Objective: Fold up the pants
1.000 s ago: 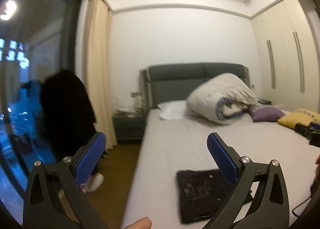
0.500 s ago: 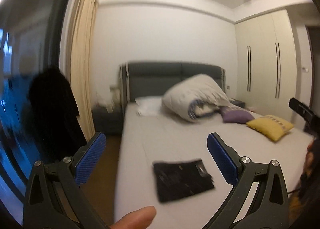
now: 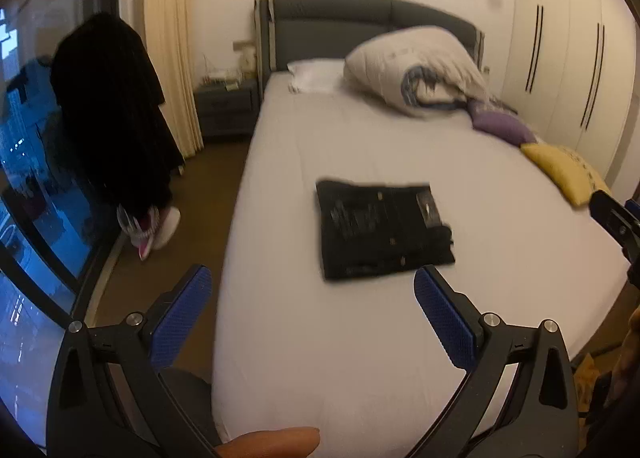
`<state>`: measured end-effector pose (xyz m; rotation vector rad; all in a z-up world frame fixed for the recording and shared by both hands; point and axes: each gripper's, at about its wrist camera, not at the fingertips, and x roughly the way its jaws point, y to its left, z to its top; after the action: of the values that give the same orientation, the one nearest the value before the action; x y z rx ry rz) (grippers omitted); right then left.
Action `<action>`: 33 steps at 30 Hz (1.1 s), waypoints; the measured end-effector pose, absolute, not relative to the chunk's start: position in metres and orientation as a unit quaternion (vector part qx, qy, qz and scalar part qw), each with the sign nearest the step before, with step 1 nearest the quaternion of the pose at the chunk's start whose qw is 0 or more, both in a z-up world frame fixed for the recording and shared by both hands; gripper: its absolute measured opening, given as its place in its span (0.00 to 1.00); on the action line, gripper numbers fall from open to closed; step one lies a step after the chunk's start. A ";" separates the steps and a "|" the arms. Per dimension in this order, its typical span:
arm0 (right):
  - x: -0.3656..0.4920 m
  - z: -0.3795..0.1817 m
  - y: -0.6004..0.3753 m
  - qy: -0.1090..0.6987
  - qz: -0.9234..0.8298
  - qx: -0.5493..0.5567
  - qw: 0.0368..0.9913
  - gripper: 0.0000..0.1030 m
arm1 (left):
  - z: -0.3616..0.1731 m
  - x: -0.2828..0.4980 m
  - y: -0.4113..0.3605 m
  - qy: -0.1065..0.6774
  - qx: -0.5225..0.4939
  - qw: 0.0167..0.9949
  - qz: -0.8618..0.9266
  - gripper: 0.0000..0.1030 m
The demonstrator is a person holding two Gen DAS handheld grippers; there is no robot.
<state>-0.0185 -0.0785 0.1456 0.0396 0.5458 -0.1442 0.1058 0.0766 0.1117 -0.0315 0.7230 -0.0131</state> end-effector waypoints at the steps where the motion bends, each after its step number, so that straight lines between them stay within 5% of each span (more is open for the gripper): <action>1: -0.017 0.140 -0.078 0.281 -0.071 0.023 0.957 1.00 | 0.104 0.112 0.075 0.361 -0.014 0.933 -0.006 1.00; 9: -0.007 0.113 -0.073 0.338 -0.071 0.017 0.938 1.00 | 0.059 0.140 0.067 0.395 -0.022 0.918 -0.007 1.00; 33: -0.009 0.102 -0.067 0.374 -0.058 0.009 0.926 1.00 | 0.048 0.157 0.063 0.416 -0.029 0.909 -0.005 1.00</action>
<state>-0.0091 -0.0671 0.1016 0.0185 0.7670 -0.1193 0.1565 0.0632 0.0476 -0.0592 0.8592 -0.0108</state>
